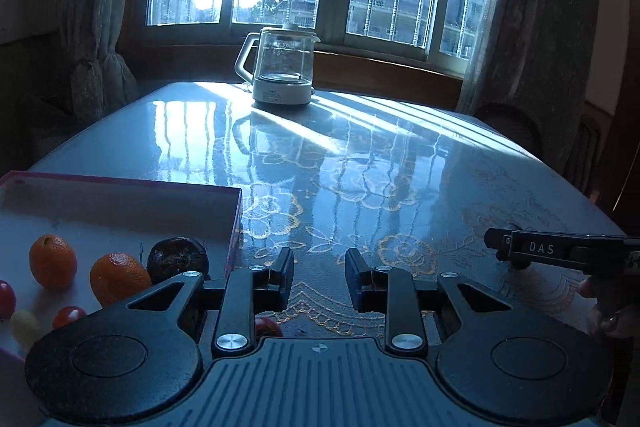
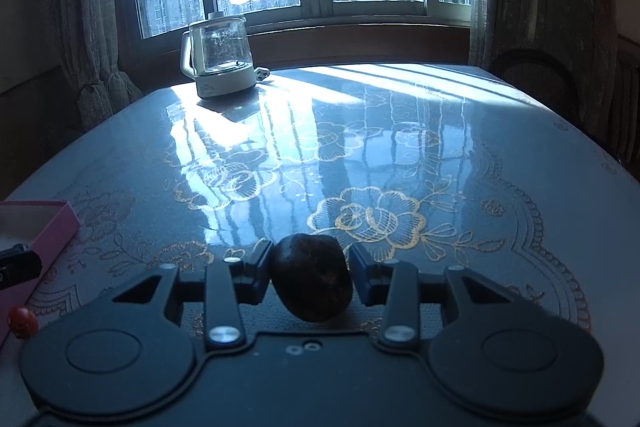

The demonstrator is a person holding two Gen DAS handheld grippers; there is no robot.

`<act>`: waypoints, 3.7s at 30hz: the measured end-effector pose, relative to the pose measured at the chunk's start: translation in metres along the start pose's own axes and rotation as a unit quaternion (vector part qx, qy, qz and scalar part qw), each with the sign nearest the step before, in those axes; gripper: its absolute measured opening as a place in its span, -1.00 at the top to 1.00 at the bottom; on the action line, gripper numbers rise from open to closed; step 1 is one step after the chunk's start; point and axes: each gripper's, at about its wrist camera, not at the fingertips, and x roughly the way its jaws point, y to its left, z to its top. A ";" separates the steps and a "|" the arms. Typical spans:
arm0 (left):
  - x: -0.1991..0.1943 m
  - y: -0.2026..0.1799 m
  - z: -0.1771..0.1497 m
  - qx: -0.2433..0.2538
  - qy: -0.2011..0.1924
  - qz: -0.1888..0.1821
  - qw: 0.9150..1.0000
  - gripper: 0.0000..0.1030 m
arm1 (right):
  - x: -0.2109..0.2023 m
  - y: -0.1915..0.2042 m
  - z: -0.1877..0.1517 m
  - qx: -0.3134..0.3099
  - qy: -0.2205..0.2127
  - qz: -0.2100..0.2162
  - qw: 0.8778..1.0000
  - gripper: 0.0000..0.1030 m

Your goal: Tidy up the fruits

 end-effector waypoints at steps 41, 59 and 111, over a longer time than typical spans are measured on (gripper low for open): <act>-0.035 -0.029 -0.021 0.114 -0.017 0.078 0.990 0.43 | -0.004 -0.011 -0.005 0.038 0.016 -0.003 0.999 0.11; -0.047 -0.029 -0.024 0.116 -0.035 0.095 0.988 0.32 | -0.004 -0.012 -0.004 0.038 0.016 -0.002 0.999 0.11; -0.048 0.011 -0.012 0.010 -0.025 0.053 0.998 0.45 | -0.016 -0.003 -0.005 0.025 -0.028 -0.002 0.999 0.12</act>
